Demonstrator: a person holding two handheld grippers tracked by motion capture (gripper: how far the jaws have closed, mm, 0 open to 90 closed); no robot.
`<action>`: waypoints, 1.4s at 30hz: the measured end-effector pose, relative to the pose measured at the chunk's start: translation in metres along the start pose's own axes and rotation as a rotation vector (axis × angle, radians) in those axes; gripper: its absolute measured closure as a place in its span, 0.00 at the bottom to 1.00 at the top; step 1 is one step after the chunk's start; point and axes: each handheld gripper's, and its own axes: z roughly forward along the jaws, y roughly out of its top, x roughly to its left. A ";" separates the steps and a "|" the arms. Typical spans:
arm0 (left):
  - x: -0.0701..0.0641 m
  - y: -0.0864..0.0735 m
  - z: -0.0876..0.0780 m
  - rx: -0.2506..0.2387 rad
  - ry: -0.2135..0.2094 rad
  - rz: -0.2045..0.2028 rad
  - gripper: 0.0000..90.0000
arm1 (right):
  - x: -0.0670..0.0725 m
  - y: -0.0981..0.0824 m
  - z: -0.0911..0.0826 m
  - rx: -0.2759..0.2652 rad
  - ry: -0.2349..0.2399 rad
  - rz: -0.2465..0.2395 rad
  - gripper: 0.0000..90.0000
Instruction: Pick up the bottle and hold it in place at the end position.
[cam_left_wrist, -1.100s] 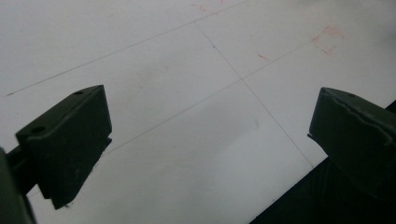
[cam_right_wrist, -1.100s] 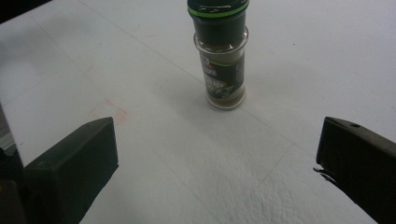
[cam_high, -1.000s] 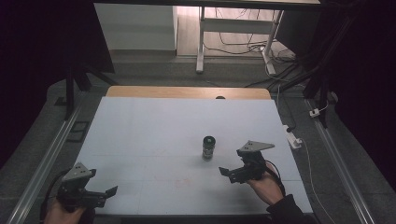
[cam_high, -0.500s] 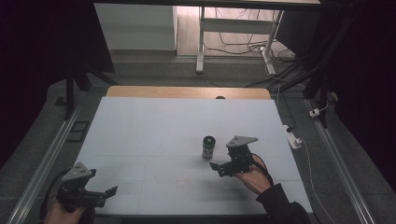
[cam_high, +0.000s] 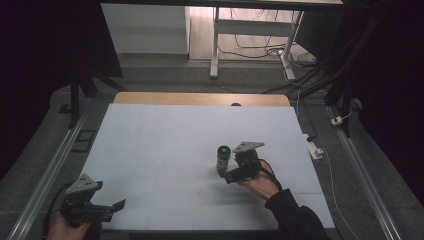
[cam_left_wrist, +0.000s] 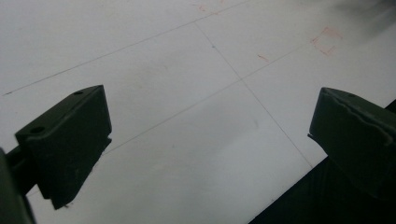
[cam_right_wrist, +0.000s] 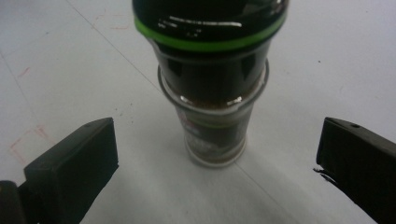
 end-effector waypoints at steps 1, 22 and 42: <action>0.000 0.000 0.000 0.000 0.000 0.000 0.00 | 0.000 0.001 0.002 0.000 0.004 0.000 0.00; 0.000 0.000 0.000 0.002 0.002 0.004 0.00 | -0.002 0.007 0.012 0.012 0.023 -0.106 0.57; 0.000 0.000 0.000 0.002 -0.001 0.000 0.00 | -0.004 0.019 0.003 -0.006 0.032 -0.102 0.58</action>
